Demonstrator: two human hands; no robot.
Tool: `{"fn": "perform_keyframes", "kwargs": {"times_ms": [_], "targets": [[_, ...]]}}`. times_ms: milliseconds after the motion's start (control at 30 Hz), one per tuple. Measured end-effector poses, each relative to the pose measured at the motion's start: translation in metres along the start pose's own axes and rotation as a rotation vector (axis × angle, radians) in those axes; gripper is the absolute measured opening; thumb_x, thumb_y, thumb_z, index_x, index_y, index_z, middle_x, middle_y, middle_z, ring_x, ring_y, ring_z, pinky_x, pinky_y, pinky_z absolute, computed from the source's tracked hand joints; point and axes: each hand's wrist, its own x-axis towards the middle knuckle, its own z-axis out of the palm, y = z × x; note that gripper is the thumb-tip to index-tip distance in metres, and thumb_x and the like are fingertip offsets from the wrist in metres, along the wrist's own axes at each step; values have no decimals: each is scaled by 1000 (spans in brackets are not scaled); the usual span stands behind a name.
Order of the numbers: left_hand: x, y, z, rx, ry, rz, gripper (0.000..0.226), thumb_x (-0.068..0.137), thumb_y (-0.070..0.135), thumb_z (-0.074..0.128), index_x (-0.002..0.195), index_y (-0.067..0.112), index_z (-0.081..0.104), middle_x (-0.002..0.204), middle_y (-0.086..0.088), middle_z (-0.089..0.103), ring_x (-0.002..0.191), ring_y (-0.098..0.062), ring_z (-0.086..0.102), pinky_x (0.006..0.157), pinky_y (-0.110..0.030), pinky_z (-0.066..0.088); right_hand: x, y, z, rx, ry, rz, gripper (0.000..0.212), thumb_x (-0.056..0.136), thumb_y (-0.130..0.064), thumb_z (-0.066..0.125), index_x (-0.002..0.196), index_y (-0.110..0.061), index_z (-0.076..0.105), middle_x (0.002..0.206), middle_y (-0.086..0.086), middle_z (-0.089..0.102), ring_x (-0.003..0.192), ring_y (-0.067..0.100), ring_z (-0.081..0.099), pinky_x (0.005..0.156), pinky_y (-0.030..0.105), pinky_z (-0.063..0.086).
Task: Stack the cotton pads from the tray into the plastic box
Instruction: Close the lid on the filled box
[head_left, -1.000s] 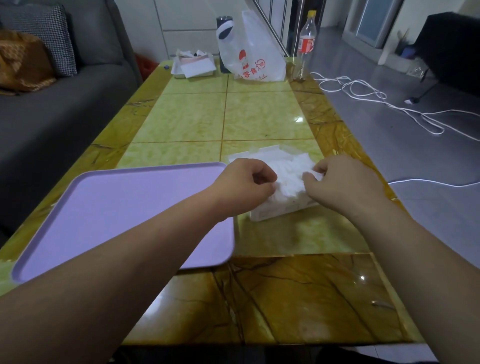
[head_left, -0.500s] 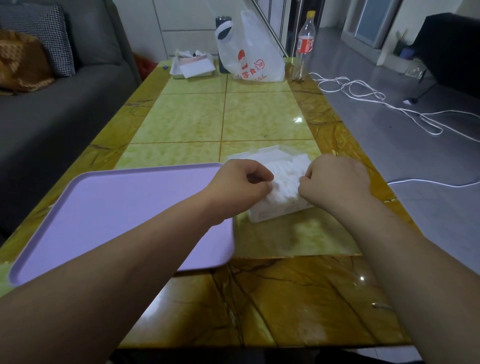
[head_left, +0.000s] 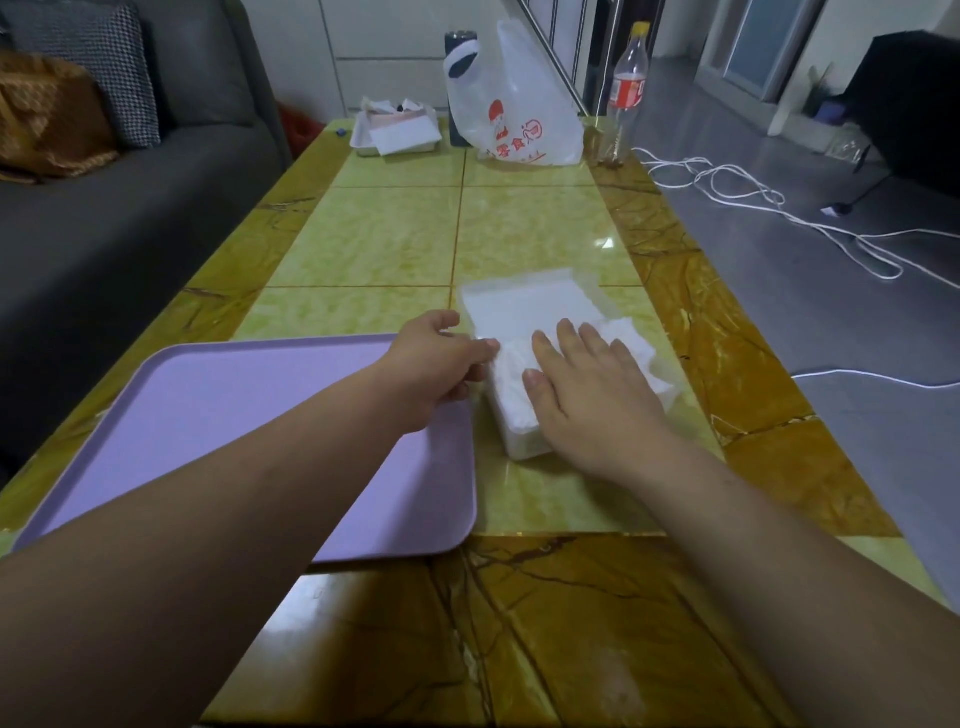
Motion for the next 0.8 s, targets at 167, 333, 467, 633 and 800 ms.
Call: {"fn": "perform_keyframes", "kwargs": {"times_ms": [167, 333, 467, 633, 800], "targets": [[-2, 3, 3, 100, 15, 173, 51, 87, -1, 72, 134, 9, 56, 98, -11, 69, 54, -13, 58, 44, -23, 42, 6, 1, 4, 75, 51, 3, 62, 107, -47, 24, 162, -20, 20, 172, 8, 6, 159, 26, -1, 128, 47, 3], [-11, 8, 3, 173, 160, 360, 23, 90, -3, 65, 110, 7, 62, 107, -10, 68, 60, -16, 66, 46, -21, 51, -3, 13, 3, 424, 705, 114, 50, 92, -37, 60, 132, -7, 52, 138, 17, 41, 131, 35, 39, 113, 48, 33], [-17, 6, 2, 207, 140, 408, 20, 90, -3, 61, 100, 14, 64, 98, 0, 67, 63, -12, 69, 67, -38, 63, -9, 23, -11, 707, 767, 321, 66, 104, -42, 45, 158, -11, 22, 162, 15, 16, 151, 31, 20, 122, 46, 24], [-35, 12, -5, 346, 109, 398, 44, 88, -6, 45, 92, 28, 72, 93, -2, 64, 68, -28, 66, 48, -19, 43, -17, 21, -12, 926, 618, 355, 62, 108, -49, 30, 162, -21, 17, 168, 3, 7, 153, 13, 14, 111, 24, 18], [-51, 10, -7, 434, 49, 441, 30, 91, 5, 57, 91, 27, 77, 116, 9, 64, 108, -10, 62, 84, -23, 48, -15, 28, -12, 721, 613, 408, 62, 105, -47, 44, 156, -13, 34, 162, 10, 18, 149, 27, 23, 112, 29, 24]]}}
